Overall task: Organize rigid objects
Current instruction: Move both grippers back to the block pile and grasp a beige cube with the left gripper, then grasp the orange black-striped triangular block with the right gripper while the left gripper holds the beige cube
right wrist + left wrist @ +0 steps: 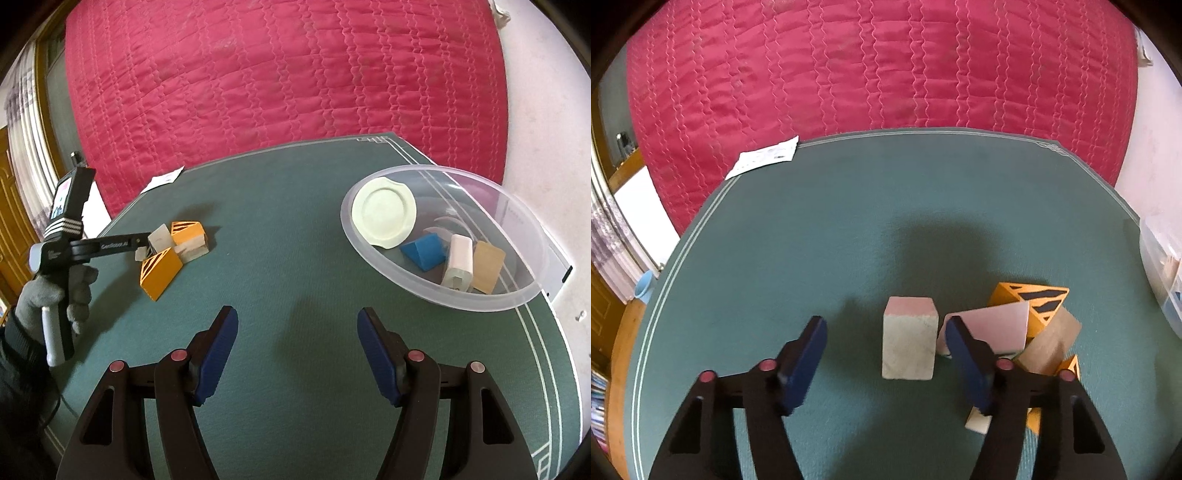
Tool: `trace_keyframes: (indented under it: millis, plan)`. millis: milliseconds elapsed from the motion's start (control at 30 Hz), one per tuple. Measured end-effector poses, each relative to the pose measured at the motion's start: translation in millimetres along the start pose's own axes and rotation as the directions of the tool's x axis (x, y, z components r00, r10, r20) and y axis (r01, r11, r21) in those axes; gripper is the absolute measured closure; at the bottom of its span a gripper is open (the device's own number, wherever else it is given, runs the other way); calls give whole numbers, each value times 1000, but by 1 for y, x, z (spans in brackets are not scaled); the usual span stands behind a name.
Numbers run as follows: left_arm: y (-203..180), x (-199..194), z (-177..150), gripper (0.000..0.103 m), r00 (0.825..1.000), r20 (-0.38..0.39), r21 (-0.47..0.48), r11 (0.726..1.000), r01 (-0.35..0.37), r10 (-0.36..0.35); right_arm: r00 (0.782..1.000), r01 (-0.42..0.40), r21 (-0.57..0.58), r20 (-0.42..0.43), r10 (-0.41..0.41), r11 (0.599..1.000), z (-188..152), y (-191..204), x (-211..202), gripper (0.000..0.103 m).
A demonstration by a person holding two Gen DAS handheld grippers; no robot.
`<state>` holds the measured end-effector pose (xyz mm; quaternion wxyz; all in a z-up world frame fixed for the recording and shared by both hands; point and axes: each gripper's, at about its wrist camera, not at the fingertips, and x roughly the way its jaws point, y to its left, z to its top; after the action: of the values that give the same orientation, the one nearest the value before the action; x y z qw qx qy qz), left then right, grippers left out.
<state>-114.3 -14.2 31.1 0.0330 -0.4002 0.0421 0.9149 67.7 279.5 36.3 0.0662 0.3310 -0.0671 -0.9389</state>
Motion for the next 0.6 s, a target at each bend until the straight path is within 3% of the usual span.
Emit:
trace_keyframes:
  millis: [133, 267, 600]
  plan:
    - [-1, 7, 1, 50, 1000, -14, -3, 1000, 18, -18, 1000, -17, 0, -18, 17, 1000, -1, 4, 4, 35]
    - [0, 12, -1, 71, 998, -35, -4, 999, 45, -45, 998, -41, -2, -44, 41, 999, -3, 12, 9, 35]
    - [11, -7, -2, 72, 997, 15, -44, 996, 72, -71, 985, -134, -23, -109, 130, 991, 1, 46, 25, 35]
